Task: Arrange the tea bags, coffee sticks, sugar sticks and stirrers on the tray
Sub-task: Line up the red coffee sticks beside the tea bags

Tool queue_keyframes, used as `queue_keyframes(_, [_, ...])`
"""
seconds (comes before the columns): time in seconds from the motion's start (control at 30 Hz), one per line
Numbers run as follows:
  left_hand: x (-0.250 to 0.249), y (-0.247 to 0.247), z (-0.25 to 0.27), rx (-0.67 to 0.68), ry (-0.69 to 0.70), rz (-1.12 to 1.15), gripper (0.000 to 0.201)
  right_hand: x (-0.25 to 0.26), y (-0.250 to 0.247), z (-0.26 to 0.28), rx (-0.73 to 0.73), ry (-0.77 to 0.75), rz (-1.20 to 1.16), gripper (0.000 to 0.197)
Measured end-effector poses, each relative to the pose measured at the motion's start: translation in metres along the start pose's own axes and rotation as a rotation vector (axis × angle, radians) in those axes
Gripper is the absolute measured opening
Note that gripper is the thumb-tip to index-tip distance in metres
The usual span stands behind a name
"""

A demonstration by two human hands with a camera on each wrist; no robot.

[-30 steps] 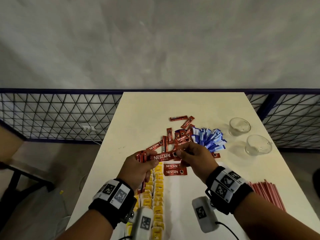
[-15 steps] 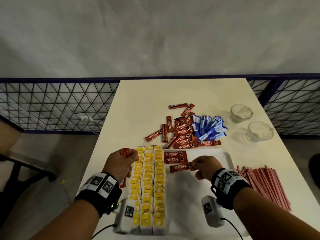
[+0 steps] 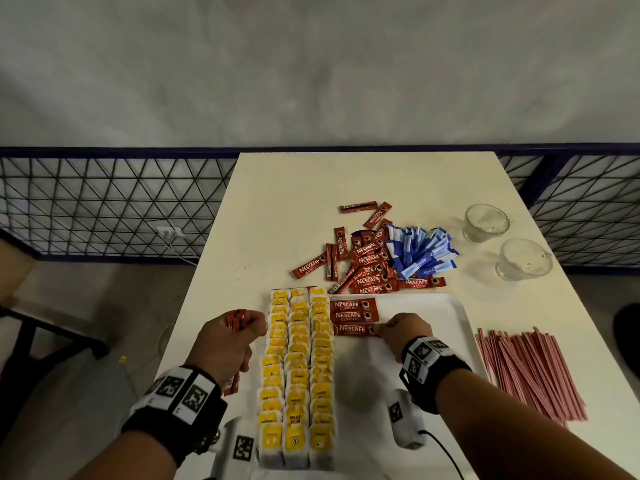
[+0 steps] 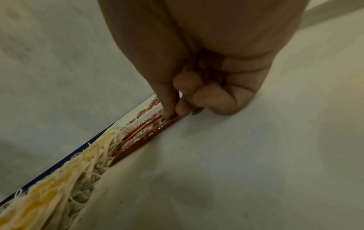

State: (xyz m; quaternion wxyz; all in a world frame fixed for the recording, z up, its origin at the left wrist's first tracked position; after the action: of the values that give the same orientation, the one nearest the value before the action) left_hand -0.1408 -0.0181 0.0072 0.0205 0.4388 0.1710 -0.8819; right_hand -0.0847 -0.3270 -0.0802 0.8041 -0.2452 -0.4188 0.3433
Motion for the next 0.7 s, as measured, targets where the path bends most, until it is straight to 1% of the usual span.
queue_keyframes(0.23, [-0.001,-0.006,0.002,-0.001,-0.003,0.004,0.004,0.001,0.003,-0.007,-0.019,0.018,0.048,0.042])
queue_keyframes(0.53, [-0.001,-0.007,0.003,0.011,-0.015,0.008,0.005,0.001,0.005,-0.013,-0.023,0.01,0.096,0.044])
queue_keyframes(0.63, [-0.004,-0.004,0.006,0.047,-0.038,0.009,0.014,0.002,-0.001,-0.006,-0.014,0.009,0.105,0.046])
queue_keyframes(0.7, [-0.004,0.001,0.012,0.121,-0.095,0.05,0.021,0.01,-0.011,0.006,-0.048,-0.033,0.095,0.042])
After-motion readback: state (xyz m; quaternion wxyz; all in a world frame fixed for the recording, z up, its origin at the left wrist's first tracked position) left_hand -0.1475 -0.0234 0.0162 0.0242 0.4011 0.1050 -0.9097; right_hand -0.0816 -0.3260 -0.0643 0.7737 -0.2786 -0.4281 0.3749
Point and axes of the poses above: each hand's wrist, its own z-axis away from the middle knuckle, its own y-axis out of the palm, x = y × z, the point moved 5 cm from there along -z, towards the middle knuckle, and after that the axes turned 9 degrees about -y, right-handed, at the moved point
